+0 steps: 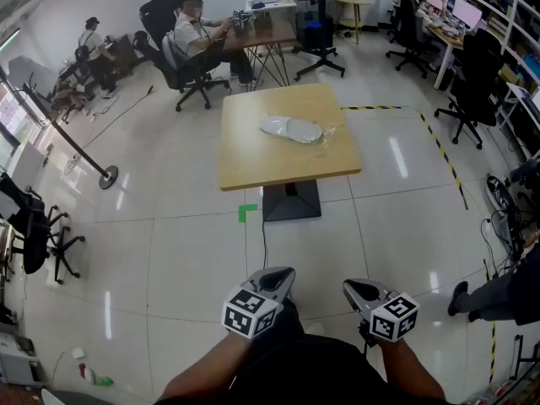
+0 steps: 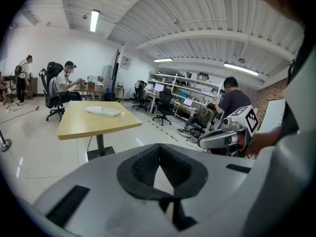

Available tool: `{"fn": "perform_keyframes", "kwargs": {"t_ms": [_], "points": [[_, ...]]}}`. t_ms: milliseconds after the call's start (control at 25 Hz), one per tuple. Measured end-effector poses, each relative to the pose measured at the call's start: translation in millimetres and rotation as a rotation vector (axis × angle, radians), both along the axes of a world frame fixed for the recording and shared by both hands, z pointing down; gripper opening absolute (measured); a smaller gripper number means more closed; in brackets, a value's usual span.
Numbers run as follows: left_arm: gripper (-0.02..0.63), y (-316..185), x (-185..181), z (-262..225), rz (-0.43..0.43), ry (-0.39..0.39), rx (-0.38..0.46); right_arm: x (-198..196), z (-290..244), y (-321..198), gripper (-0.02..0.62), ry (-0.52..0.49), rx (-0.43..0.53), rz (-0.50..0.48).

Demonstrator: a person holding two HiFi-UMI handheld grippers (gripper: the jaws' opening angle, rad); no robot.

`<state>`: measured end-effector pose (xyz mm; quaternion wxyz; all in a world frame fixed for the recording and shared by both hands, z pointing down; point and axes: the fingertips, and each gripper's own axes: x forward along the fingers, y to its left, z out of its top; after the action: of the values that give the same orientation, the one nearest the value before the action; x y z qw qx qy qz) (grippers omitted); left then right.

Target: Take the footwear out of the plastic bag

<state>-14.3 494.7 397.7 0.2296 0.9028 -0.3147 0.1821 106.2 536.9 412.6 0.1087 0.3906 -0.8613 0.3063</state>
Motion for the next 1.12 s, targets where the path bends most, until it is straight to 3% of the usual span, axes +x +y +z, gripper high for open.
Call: {"fn": "perform_keyframes", "kwargs": {"t_ms": [240, 600, 1120], "points": [[0.006, -87, -19, 23, -0.013, 0.011, -0.006, -16, 22, -83, 0.003, 0.046, -0.022, -0.013], [0.006, -257, -80, 0, 0.011, 0.015, 0.071, -60, 0, -233, 0.003, 0.154, 0.02, 0.035], [0.006, -388, -89, 16, -0.028, -0.002, 0.055, -30, 11, -353, 0.003, 0.161, 0.004, 0.125]]}}
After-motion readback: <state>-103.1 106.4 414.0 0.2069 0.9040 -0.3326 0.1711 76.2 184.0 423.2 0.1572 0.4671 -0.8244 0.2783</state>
